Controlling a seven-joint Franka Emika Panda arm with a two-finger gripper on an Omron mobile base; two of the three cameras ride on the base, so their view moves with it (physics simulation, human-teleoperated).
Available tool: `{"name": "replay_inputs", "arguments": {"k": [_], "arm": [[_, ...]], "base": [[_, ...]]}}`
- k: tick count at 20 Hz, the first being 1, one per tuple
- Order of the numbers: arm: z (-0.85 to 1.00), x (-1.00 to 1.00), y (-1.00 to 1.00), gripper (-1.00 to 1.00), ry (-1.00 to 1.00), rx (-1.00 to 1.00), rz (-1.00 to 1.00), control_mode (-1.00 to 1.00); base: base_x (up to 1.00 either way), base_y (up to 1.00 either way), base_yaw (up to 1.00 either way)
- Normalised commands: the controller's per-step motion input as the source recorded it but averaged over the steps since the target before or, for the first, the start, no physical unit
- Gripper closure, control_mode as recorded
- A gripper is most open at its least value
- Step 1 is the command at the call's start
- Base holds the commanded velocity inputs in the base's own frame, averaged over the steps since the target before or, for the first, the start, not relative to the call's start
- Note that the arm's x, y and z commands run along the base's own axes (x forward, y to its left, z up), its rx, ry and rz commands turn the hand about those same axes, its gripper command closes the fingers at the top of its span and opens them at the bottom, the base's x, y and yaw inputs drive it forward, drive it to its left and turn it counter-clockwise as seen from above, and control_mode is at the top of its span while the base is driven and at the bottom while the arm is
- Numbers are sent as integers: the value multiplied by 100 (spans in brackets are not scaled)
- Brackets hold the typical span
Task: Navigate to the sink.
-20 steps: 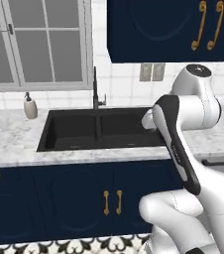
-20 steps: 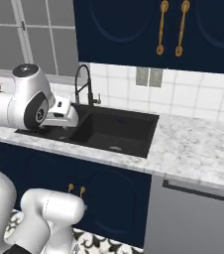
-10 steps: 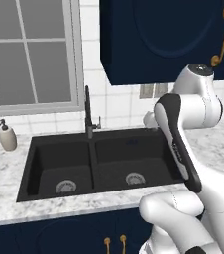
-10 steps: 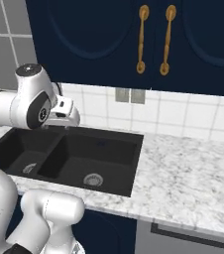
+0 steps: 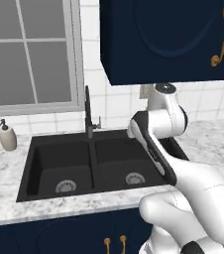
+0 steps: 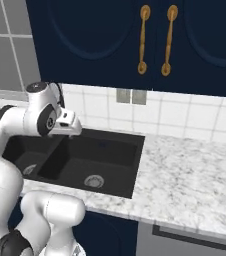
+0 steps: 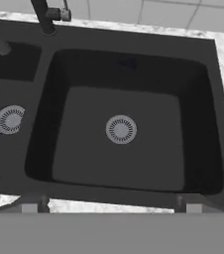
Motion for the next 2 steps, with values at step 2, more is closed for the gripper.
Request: {"name": "replay_inputs", "arguments": {"k": [2], "arm": [[-76,96,62,-100,0,0,0,-100]], "base": [[0,0,0]]}}
